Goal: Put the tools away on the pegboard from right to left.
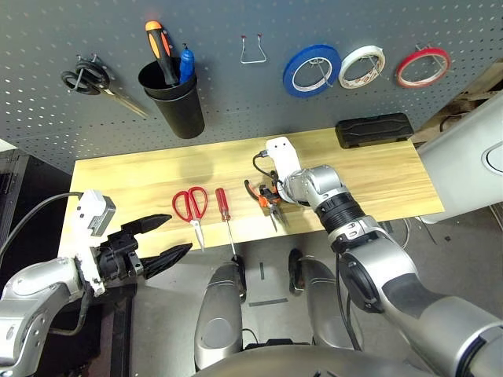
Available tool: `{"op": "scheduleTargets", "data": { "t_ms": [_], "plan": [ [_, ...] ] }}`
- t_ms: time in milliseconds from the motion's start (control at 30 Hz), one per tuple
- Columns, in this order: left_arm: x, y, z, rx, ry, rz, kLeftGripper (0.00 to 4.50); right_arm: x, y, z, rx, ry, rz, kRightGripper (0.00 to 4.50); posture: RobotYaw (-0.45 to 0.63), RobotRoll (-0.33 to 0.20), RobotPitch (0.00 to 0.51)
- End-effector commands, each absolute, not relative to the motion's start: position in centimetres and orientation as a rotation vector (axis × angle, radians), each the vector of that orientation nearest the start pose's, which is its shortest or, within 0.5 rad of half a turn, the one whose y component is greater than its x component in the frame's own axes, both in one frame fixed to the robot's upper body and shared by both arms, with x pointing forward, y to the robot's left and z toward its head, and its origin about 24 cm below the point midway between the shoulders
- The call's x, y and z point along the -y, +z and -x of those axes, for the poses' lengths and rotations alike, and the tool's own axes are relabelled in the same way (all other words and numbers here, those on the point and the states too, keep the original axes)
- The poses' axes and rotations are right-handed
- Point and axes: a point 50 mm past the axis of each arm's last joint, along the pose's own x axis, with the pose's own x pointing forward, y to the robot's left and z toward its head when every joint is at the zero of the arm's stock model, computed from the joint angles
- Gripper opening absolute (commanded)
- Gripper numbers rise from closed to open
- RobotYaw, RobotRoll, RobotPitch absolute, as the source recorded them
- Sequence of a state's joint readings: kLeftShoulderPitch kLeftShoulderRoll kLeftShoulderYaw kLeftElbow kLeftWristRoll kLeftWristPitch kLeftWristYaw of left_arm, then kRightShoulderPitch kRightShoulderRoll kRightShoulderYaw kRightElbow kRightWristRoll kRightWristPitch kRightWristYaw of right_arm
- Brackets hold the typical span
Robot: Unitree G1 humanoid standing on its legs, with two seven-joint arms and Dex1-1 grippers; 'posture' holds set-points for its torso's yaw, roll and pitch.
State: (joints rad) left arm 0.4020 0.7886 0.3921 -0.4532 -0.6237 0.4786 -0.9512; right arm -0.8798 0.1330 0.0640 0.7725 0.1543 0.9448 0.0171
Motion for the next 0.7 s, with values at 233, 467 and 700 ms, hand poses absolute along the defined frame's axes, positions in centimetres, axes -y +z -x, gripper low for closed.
{"op": "scheduleTargets", "data": {
  "t_ms": [233,467,700],
  "plan": [
    [-26.4,11.4,-15.8,-0.385,-0.797,-0.082,4.50,-3.8,7.1,-32.2,-0.878,0.584,0.011,4.48,0.15,0.000,0.263],
    [-26.5,11.6,-16.1,-0.372,-0.784,-0.093,4.50,-4.5,8.1,-32.3,-0.838,0.609,0.018,4.48,0.16,0.000,0.245],
    [-26.3,12.0,-16.3,-0.336,-0.753,-0.101,4.50,-4.8,8.9,-32.1,-0.814,0.649,0.025,4.48,0.21,0.000,0.219]
  ]
}}
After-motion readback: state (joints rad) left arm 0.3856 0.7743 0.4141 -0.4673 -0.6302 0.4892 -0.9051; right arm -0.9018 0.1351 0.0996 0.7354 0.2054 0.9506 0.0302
